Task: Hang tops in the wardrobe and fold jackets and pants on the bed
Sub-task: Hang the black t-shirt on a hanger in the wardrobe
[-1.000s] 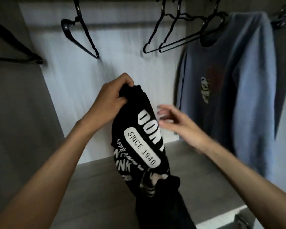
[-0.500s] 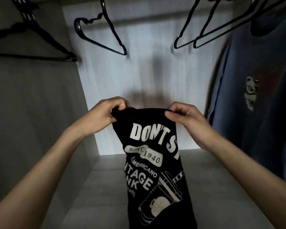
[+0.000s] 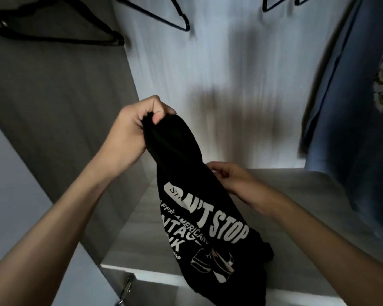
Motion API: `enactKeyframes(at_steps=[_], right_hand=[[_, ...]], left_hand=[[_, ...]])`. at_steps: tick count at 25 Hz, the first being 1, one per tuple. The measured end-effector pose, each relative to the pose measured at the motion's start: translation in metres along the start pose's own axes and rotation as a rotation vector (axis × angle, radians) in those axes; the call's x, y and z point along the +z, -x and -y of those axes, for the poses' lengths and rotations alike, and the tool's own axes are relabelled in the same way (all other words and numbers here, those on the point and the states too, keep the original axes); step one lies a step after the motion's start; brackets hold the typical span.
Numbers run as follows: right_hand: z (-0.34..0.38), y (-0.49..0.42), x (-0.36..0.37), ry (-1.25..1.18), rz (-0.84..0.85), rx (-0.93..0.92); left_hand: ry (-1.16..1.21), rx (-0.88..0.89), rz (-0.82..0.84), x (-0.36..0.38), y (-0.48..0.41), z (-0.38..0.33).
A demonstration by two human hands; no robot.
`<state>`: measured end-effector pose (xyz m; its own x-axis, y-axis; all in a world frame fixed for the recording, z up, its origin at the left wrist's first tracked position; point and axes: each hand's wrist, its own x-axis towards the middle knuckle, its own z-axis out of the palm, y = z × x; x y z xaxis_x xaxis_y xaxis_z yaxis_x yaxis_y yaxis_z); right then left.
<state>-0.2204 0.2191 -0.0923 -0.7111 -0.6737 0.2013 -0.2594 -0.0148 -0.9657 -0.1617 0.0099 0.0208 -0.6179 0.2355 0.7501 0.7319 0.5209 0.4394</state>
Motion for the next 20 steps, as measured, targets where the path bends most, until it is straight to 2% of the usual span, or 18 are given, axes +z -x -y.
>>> enactKeyframes(at_steps=[2,6,9,11,14,15,17,20], right_hand=[[0.018,0.007,0.012,-0.057,-0.056,-0.021],[0.048,0.016,0.068,0.076,-0.121,-0.209],[0.068,0.027,0.108,0.054,-0.379,-0.311],[0.086,0.045,0.117,0.131,-0.526,-0.375],[0.119,0.074,0.120,0.384,-0.730,-0.392],[0.129,0.083,0.121,0.501,-0.736,-0.372],[0.142,0.095,0.125,0.602,-0.619,-0.305],[0.157,0.116,0.138,0.352,-0.498,-0.227]], left_hand=[[0.092,0.010,0.007,-0.017,0.013,-0.016],[0.249,0.073,0.088,-0.047,0.043,-0.039],[0.334,0.102,0.112,-0.078,0.068,-0.052],[0.314,0.124,0.153,-0.096,0.081,-0.056],[0.165,0.069,0.362,-0.107,0.095,-0.058],[0.137,0.030,0.452,-0.108,0.098,-0.057],[0.164,-0.079,0.593,-0.110,0.102,-0.054],[0.295,-0.212,0.690,-0.106,0.107,-0.062]])
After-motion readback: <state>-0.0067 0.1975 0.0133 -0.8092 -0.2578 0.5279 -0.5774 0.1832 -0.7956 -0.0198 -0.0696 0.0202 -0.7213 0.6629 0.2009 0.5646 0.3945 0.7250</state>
